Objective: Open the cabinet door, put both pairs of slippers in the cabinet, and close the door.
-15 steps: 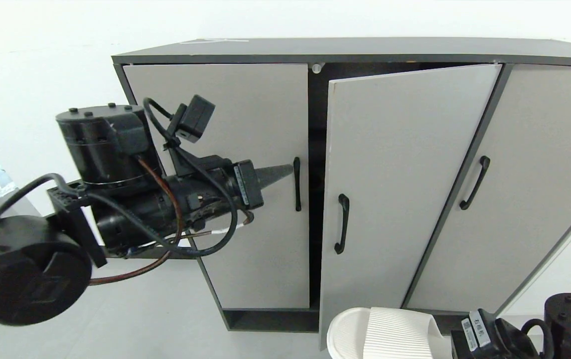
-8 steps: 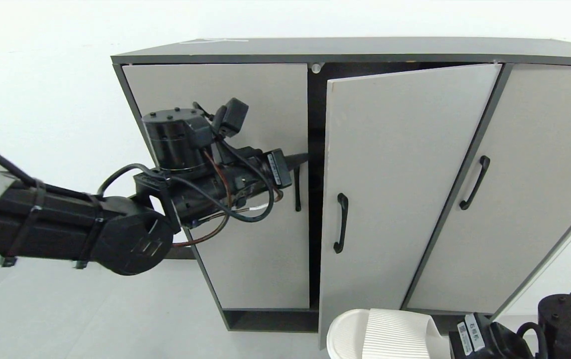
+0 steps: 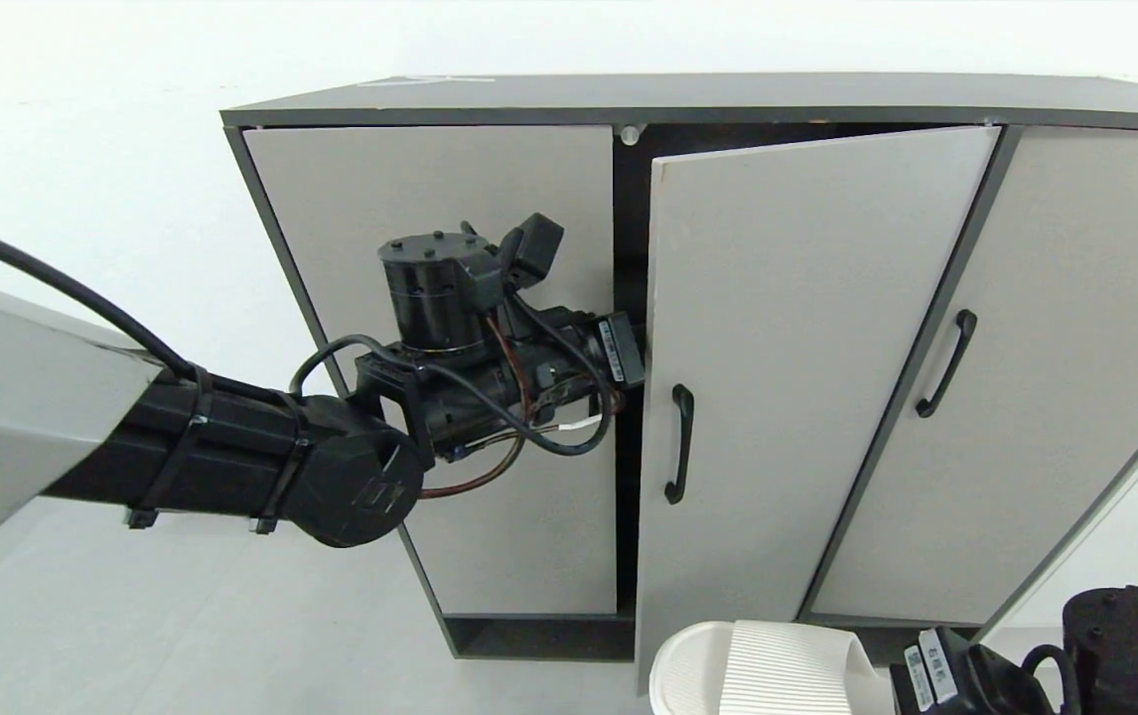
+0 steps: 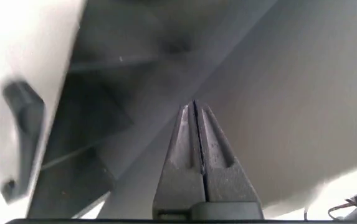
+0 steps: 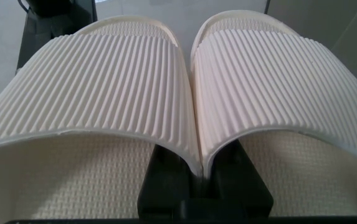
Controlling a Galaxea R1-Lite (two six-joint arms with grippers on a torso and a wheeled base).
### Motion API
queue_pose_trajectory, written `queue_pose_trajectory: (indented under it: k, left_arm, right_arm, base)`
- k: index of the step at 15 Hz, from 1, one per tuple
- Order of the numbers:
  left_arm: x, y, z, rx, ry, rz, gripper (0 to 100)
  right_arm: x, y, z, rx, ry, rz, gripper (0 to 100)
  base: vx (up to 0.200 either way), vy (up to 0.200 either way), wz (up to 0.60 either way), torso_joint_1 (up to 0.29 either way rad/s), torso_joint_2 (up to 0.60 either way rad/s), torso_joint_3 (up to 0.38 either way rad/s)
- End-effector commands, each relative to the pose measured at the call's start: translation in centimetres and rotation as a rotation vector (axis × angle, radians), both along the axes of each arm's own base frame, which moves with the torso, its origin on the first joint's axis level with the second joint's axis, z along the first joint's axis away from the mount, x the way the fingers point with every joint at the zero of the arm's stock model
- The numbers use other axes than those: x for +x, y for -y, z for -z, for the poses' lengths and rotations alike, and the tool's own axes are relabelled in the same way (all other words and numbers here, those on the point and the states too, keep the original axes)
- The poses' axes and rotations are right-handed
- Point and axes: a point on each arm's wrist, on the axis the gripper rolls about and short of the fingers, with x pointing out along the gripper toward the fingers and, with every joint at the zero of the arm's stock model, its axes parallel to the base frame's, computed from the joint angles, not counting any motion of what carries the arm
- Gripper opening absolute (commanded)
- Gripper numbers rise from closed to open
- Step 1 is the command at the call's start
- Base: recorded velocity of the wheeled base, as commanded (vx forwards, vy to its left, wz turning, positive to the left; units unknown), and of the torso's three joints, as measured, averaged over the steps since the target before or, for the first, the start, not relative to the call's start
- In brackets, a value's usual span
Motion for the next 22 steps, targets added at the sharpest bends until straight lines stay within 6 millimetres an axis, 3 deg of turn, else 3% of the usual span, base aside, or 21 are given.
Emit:
queue_pose_trajectory:
  k: [1, 4, 6, 10, 11, 13, 14, 16, 18, 19, 20, 22]
  left_arm:
    - [-0.3, 0.2, -0.2, -0.002, 0.003, 0.009, 0]
    - [-1.1, 1.1, 0.1, 0.003, -0.002, 0.024, 0]
    - [-2.3, 2.9, 0.3, 0.005, -0.006, 0.066, 0]
    - [-5.6, 12.5, 4.3, 0.046, -0.033, 0.207, 0]
    - [-6.5, 13.6, 5.0, 0.057, -0.028, 0.161, 0]
    - [-6.6, 13.7, 4.5, 0.051, 0.066, 0.075, 0]
    - [-5.7, 12.1, 2.5, 0.014, 0.109, -0.007, 0]
    - [-3.1, 6.1, -0.5, 0.006, 0.140, -0.162, 0]
    - [-4.1, -1.5, -2.3, 0.090, 0.171, -0.298, 0]
    - [-6.1, -6.1, -2.2, 0.198, 0.196, -0.394, 0]
    - [-9.4, -10.6, -2.0, 0.313, 0.219, -0.502, 0]
    - [-18.5, -18.1, -0.8, 0.560, 0.224, -0.839, 0]
  right_arm:
    - [0.0, 0.0, 0.1, -0.002, -0.003, -0.002, 0]
    - [0.0, 0.0, 0.1, -0.004, -0.005, -0.002, 0]
    - [0.0, -0.1, 0.1, -0.006, 0.005, -0.009, 0]
    - [-0.3, 0.1, 0.3, -0.020, 0.010, -0.014, 0]
    - [-0.4, 0.2, 0.4, -0.024, 0.009, -0.015, 0]
    - [-0.4, 0.2, 0.4, -0.025, 0.009, -0.015, 0]
    - [-0.3, 0.1, 0.5, -0.026, 0.008, -0.015, 0]
    - [0.1, 0.2, 0.7, -0.035, 0.004, 0.007, 0]
    - [0.3, 0.5, 0.6, -0.047, 0.027, 0.082, 0]
    - [0.5, 0.5, 0.4, -0.051, 0.056, 0.147, 0]
    - [0.9, 0.5, 0.2, -0.054, 0.084, 0.238, 0]
    - [1.9, 0.2, -0.8, -0.001, 0.100, 0.484, 0]
  base:
    - [-0.200, 0.000, 0.00, 0.007, 0.01, 0.002]
    - [-0.200, 0.000, 0.00, -0.001, 0.00, 0.004]
    - [-0.200, 0.000, 0.00, 0.007, 0.00, 0.005]
    - [-0.200, 0.000, 0.00, 0.001, 0.00, 0.002]
    - [-0.200, 0.000, 0.00, -0.002, 0.01, 0.007]
    - [0.000, 0.000, 0.00, 0.000, 0.00, 0.000]
    - [0.000, 0.000, 0.00, 0.000, 0.00, 0.000]
    - [0.000, 0.000, 0.00, 0.000, 0.00, 0.000]
    - [0.000, 0.000, 0.00, 0.000, 0.00, 0.000]
    - [0.000, 0.000, 0.00, 0.000, 0.00, 0.000]
    - [0.000, 0.000, 0.00, 0.000, 0.00, 0.000]
    - [0.000, 0.000, 0.00, 0.000, 0.00, 0.000]
